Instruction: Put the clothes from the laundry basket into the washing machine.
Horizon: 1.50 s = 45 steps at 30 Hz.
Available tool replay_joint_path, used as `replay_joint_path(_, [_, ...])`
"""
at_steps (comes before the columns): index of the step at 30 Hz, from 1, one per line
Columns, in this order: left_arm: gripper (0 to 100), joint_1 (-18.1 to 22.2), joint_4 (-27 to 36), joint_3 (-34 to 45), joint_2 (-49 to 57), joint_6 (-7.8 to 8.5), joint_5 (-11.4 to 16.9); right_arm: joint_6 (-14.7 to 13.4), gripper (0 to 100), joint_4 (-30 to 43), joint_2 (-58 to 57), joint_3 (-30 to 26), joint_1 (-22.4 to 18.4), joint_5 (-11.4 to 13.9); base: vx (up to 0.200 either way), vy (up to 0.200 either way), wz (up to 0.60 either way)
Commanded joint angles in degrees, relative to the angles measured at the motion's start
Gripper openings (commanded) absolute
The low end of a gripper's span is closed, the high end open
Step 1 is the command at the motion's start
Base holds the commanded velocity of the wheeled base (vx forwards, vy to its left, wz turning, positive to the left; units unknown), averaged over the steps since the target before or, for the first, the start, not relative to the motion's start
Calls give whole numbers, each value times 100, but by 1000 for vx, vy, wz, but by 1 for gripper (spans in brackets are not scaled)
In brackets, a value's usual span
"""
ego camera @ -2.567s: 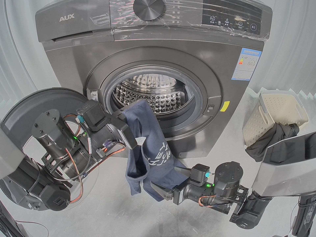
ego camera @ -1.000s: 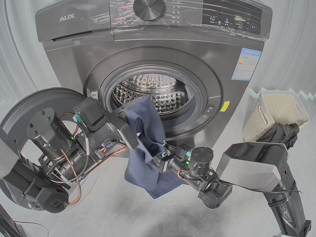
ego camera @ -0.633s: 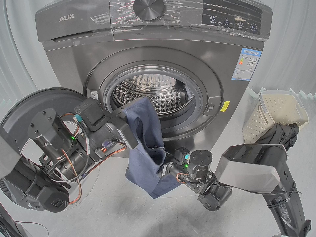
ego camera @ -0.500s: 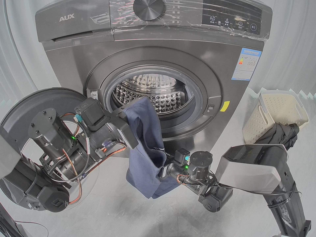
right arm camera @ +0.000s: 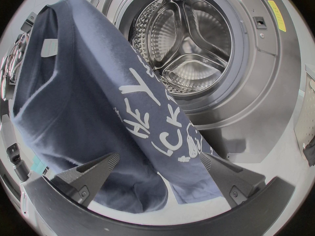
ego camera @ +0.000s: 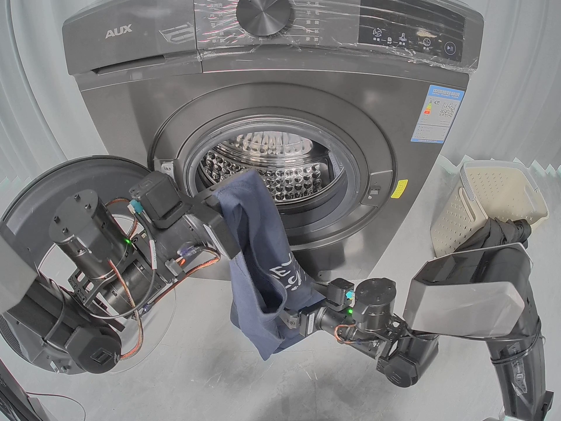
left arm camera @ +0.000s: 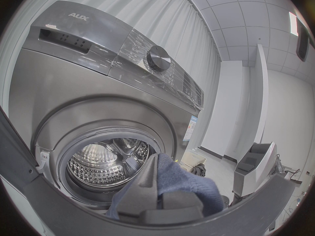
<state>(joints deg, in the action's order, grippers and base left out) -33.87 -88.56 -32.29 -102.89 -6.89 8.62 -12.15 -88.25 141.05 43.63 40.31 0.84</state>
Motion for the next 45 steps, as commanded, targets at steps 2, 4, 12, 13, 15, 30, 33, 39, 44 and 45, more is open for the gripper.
replay_joint_path(2, [0, 20, -3, -31, -12, -6, -1, 3, 100, 1, -640, -751, -6, 136, 0, 0, 0])
replay_joint_path(4, [0, 20, -3, -31, -12, -6, -1, 3, 100, -8, -692, -935, 29, 241, 0, 0, 0])
replay_joint_path(12, [0, 29, -3, -31, -21, -6, -9, 46, 100, -17, -745, -1401, 266, 663, 0, 0, 0])
replay_joint_path(13, [0, 20, 6, -31, -21, 3, -9, 90, 100, -8, -745, -1401, 363, 689, 0, 0, 0])
replay_joint_path(15, [0, 20, -3, -31, -12, 3, -9, 108, 100, -8, -736, -1313, 460, 663, 0, 0, 0])
replay_joint_path(30, [0, -41, -3, -14, 76, 21, 8, 187, 100, 80, 310, 814, -129, 92, 0, 0, 0])
replay_joint_path(33, [0, -59, -3, -14, 76, 30, 17, 187, 100, 71, 336, 893, -164, 92, 0, 0, 0])
replay_joint_path(39, [0, -112, -3, -14, 85, 47, 17, 196, 100, 62, 529, 1174, -173, 144, 0, 0, 0])
replay_joint_path(44, [0, -112, -3, -23, 85, 47, 26, 196, 100, 53, 635, 1473, -138, 215, 0, 0, 0])
replay_joint_path(45, [0, -112, -3, -23, 85, 47, 26, 196, 100, 53, 635, 1491, -129, 215, 0, 0, 0])
